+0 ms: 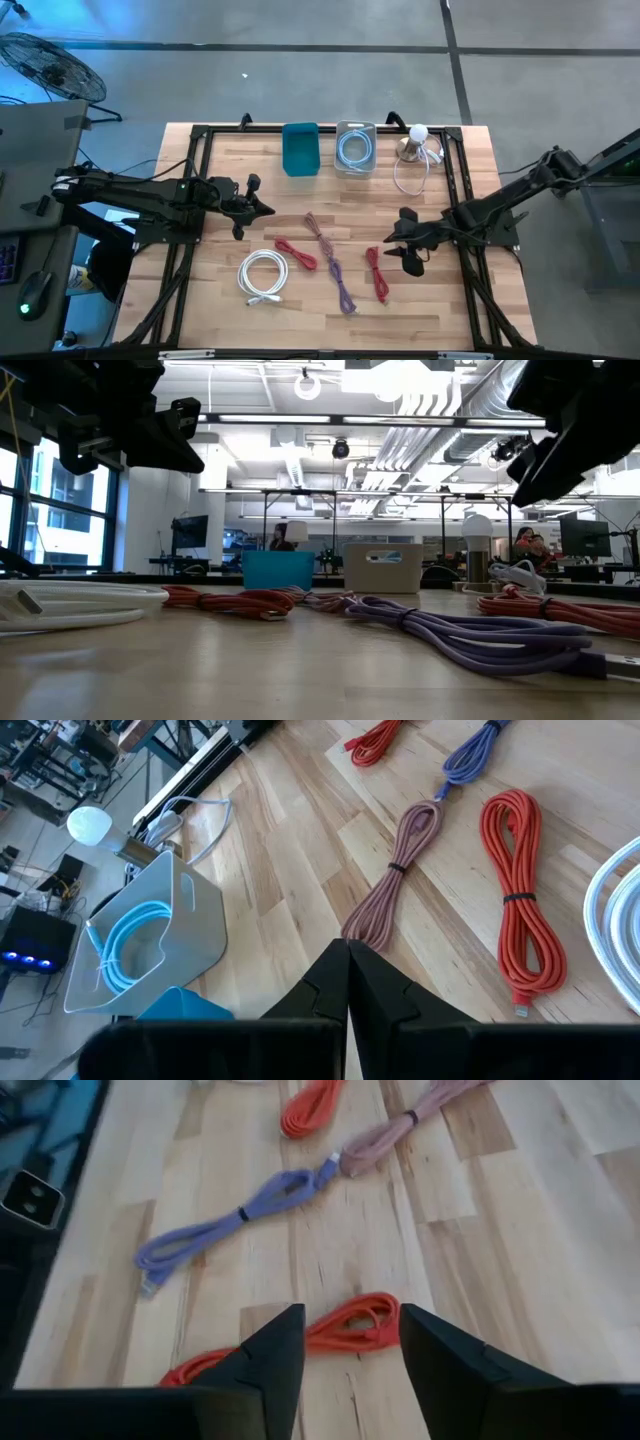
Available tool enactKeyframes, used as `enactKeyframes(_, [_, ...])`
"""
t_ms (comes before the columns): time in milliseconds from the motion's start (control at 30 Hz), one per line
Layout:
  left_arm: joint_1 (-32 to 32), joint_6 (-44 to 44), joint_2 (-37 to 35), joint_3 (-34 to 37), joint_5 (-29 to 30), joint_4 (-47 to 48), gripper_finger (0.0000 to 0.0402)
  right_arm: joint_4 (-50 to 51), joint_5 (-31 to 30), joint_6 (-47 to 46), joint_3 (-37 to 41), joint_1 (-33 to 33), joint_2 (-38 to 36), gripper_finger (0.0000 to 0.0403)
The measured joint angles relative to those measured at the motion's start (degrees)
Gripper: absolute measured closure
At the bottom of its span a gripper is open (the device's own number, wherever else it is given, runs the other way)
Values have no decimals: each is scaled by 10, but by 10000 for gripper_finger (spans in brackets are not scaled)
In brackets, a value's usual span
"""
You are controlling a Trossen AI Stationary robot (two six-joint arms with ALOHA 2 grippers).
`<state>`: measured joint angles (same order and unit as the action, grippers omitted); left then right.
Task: Pick & Place USB Port
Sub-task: Put the right orange charger cable into the blue bin
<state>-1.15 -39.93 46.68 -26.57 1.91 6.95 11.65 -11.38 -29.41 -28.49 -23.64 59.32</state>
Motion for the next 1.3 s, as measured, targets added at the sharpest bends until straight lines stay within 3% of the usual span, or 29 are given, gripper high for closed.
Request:
enactKeyframes(200, [0, 0, 0, 0, 0, 0, 401, 77, 6, -7, -55, 0, 39, 257])
enactKeyframes(400, [0, -2, 0, 0, 0, 0, 401, 95, 20, -50, -82, 0, 100, 235])
enactKeyframes(633, [0, -3, 0, 0, 0, 3, 401, 70, 62, -81, -83, 0, 151, 211])
enactKeyframes(1300, [0, -3, 0, 0, -14, 5, 401, 14, 110, -167, -83, 0, 233, 214])
